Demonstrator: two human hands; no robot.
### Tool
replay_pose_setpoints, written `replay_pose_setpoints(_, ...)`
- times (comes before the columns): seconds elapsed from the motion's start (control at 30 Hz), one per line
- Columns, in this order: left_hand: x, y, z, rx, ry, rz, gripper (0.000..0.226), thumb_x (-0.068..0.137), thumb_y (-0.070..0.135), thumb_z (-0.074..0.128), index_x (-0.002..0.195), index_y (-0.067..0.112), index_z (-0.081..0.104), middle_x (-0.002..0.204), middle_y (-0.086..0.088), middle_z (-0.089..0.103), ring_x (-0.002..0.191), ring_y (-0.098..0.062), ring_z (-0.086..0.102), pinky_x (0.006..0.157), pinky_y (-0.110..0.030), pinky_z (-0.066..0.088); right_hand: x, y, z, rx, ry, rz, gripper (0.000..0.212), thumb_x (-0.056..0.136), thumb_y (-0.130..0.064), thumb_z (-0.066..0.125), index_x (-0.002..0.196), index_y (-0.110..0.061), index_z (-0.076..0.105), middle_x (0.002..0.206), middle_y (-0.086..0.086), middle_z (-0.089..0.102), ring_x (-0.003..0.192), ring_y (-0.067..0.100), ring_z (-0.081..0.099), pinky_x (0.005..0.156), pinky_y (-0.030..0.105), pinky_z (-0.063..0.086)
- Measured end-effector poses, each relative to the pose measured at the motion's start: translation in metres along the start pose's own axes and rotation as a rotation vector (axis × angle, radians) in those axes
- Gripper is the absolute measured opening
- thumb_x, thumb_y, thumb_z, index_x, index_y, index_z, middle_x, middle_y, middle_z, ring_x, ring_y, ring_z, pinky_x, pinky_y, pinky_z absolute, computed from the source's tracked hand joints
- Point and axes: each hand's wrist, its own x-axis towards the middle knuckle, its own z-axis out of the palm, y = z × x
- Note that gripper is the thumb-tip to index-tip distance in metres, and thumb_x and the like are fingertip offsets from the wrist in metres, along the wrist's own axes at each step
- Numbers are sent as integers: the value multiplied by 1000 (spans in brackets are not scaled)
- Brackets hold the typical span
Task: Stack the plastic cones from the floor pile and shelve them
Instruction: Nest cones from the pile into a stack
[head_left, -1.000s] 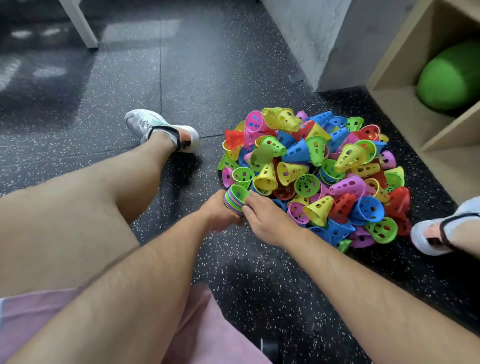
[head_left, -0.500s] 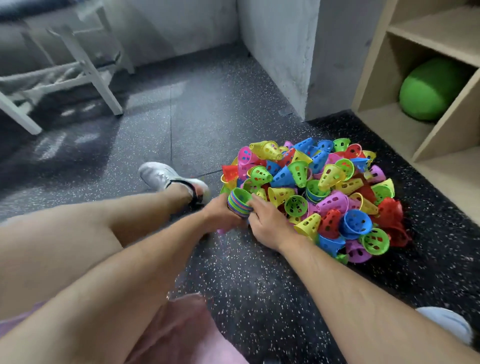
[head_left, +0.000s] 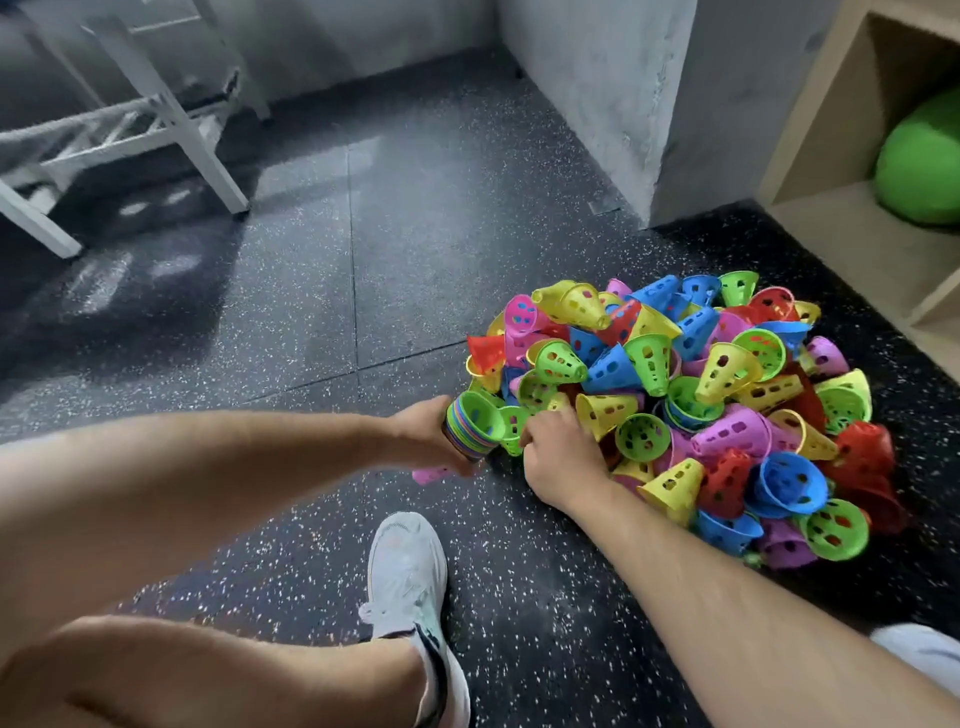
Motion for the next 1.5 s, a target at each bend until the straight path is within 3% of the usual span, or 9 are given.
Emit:
replay_pose_setpoints(0.17,23,-45,-2,24,-35,-6,66,57,37,94,111,25,58,103,3,71,96,-21,68,87,-37,57,32,-4,38,-348,-186,-169,40,93,-23,51,131,-24,60,153,0,37,145,29,20,120,46,19)
replay_pose_setpoints(0.33,41,-67,-8,8,-125,36,71,54,41,94,112,25,56,103,5,70,97,-17,67,88,-36,57,54,6,59,-565,-223,-204,37,92,-18,54,128,-18,62,141,2,51,144,31,24,123,46,3)
replay_pose_setpoints(0.43,56,-75,-1,-59,-108,49,76,48,44,91,114,28,56,104,7,69,96,-15,68,88,-39,58,64,8,61,-494,-105,-233,25,76,-4,70,97,-18,73,100,-1,66,118,30,48,116,44,27)
replay_pose_setpoints(0.5,65,-81,8,-107,-64,50,69,58,30,95,115,24,57,103,4,69,95,-18,68,85,-37,57,68,16,62,-322,57,-250,27,57,3,79,75,-17,71,74,-3,64,89,28,55,87,43,50)
replay_pose_setpoints(0.6,72,-95,17,-152,-10,47,66,63,26,95,117,23,57,106,5,67,97,-18,66,87,-37,56,68,20,61,1,242,-227,34,72,9,67,99,-11,72,82,4,68,84,32,59,67,43,54)
replay_pose_setpoints(0.73,67,-113,27,-155,26,65,63,64,25,95,115,20,59,106,4,63,97,-17,63,87,-34,53,66,12,51,192,379,-157,41,92,-6,63,132,-13,62,93,5,69,90,26,56,75,36,47)
replay_pose_setpoints(1.0,61,-103,69,-458,92,101,42,65,11,86,99,11,62,83,-3,64,70,-9,51,68,-34,51,50,0,52,276,520,-233,22,92,-8,68,113,-11,74,105,3,74,103,22,65,99,20,41)
replay_pose_setpoints(1.17,56,-104,93,-550,80,84,38,64,13,84,92,12,59,75,-1,60,66,-11,49,63,-33,47,49,6,54,246,473,-332,23,94,-14,66,115,-13,74,111,3,74,117,28,64,101,36,49)
replay_pose_setpoints(1.5,46,-88,111,-669,235,59,47,60,20,87,100,20,62,91,-10,71,71,-8,59,70,-41,56,31,10,55,314,348,-425,21,94,-8,67,113,-10,73,110,3,71,105,23,66,95,36,52)
